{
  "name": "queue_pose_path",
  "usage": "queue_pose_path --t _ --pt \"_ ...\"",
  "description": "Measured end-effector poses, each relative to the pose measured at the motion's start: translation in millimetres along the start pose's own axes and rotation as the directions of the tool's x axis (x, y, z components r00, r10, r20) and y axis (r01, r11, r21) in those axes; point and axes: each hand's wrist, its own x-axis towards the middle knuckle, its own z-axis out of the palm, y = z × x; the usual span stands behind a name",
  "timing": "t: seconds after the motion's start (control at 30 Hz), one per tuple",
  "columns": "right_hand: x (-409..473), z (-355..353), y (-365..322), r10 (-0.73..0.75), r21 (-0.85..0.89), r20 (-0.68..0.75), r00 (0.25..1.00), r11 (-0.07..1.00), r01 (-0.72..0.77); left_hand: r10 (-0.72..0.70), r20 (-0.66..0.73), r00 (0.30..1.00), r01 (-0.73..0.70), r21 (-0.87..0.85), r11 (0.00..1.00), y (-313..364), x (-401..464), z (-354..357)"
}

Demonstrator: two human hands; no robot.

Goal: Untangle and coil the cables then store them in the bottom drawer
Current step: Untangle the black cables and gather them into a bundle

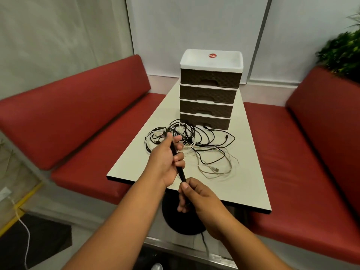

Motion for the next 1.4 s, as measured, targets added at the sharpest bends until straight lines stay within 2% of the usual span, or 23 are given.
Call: queue_pose_path --t 0.17,0.33,0.47,0.63,0.7,0.8,0.9,0.97,1.1,1.23,1.4 --pt "27.3 0.9 6.4 0.013 -0.251 0.051 0.999 0.968 0.0 0.063 0.005 0.998 -0.063 0.044 0.997 19.6 24.8 -16.6" --pt "72.5 -3.8 15.1 0.044 -0.234 0.094 0.995 0.972 -0.021 0.119 0.082 0.989 -0.127 0.093 0.988 33.6 58.3 -40.7" --pt "121.8 -9.6 21.8 0.073 -0.245 0.026 0.997 0.967 -0.064 0.089 0.119 0.989 -0.094 0.036 0.995 47.1 99.7 -58.6" --pt "180.8 -22.1 24.2 0.081 -0.335 -0.177 0.981 0.932 -0.138 0.054 0.109 0.993 -0.058 0.034 0.998 67.8 150.4 -73.3" --pt "215.6 -28.9 29.4 0.043 -0.445 -0.288 0.957 0.879 -0.173 0.026 0.118 0.993 -0.029 0.03 0.999 77.6 180.6 -82.8" --pt "242.8 -32.9 23.8 -0.134 -0.633 -0.352 0.927 0.763 -0.13 0.003 0.091 0.996 -0.005 0.025 1.0 85.8 199.6 -90.8" --pt "282.9 -34.0 21.6 -0.304 -0.801 -0.302 0.903 0.594 -0.067 -0.052 0.07 0.996 0.049 0.051 0.998 92.2 230.5 -103.0" --pt "302.3 -35.2 24.4 -0.341 -0.89 -0.242 0.908 0.451 -0.068 -0.083 0.064 0.995 0.079 0.065 0.995 93.8 243.0 -109.1" --pt "323.0 -33.0 33.8 -0.232 -0.954 -0.233 0.944 0.242 -0.176 -0.153 0.072 0.986 0.15 0.05 0.987 95.8 261.9 -123.9" --pt "323.2 -34.1 29.0 -0.2 -0.976 -0.183 0.962 0.154 -0.154 -0.203 0.093 0.975 0.2 0.038 0.979 97.8 274.3 -134.3" --pt "306.7 -35.6 31.3 0.004 -0.983 -0.171 0.985 0.067 -0.171 -0.254 0.116 0.96 0.253 0.027 0.967 95.6 284.5 -137.0"
